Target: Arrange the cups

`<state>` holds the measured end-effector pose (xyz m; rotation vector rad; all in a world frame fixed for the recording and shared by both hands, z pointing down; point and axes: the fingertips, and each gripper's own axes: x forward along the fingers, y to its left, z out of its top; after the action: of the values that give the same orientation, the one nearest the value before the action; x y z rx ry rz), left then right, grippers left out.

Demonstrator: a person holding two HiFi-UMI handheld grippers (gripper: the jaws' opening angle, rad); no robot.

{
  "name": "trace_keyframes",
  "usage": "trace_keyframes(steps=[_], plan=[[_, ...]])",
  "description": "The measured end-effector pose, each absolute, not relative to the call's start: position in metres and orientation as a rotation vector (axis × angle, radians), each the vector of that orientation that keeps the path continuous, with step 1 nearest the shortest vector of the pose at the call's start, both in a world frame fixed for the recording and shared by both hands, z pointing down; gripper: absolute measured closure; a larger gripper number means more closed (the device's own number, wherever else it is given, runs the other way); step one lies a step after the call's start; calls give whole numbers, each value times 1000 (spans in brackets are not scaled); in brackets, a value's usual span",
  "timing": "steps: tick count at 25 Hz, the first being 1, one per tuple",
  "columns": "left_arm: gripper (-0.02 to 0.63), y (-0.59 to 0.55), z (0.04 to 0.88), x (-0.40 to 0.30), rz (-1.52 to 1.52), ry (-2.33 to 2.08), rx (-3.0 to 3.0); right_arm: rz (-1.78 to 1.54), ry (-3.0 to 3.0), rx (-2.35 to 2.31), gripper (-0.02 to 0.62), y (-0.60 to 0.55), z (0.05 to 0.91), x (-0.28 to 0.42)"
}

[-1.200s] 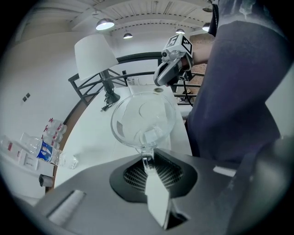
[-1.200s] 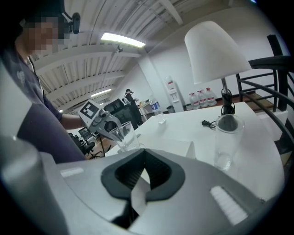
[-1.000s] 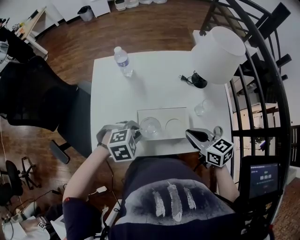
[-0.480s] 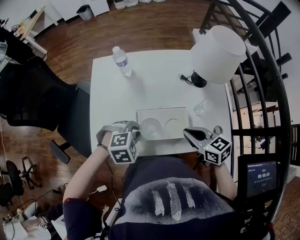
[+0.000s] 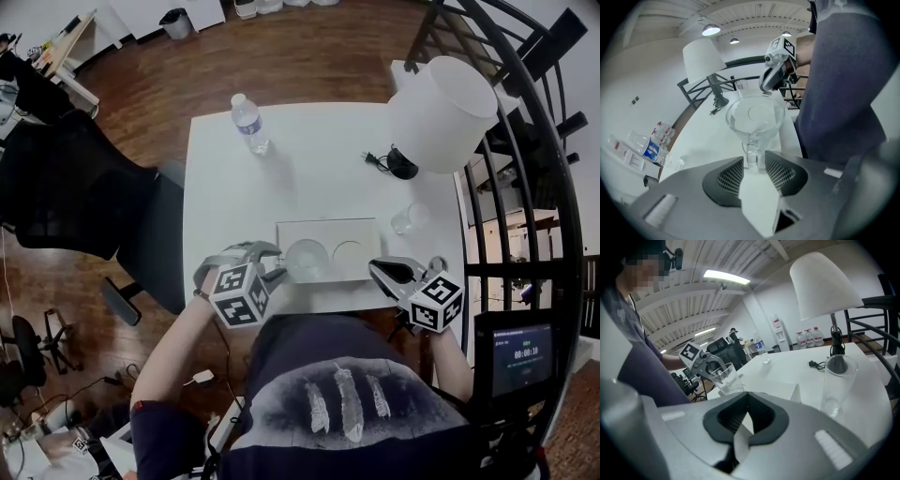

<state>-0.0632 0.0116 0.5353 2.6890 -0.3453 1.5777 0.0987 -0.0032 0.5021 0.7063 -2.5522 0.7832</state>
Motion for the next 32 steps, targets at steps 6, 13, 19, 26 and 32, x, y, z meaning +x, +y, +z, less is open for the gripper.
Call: trace_keyframes(steps=[6,13,19,26,32], plan=[[425,13,485,-105,1147,-665,2663,793,-2552,742,592,-5,504,103],[591,7,407,-138,602,-1074,2666,794,-2552,720,592,-5,503,101],[592,-5,401,-135,454,-1144,2604,759,-2611,680,592,-10,491,91],[591,-22,413,-138,446,-1132,2555,702,-2648,694,592,-25,480,91],[591,-28,426,-138,438,-1109,2528,669,-2649,685,592,-35,477,88]])
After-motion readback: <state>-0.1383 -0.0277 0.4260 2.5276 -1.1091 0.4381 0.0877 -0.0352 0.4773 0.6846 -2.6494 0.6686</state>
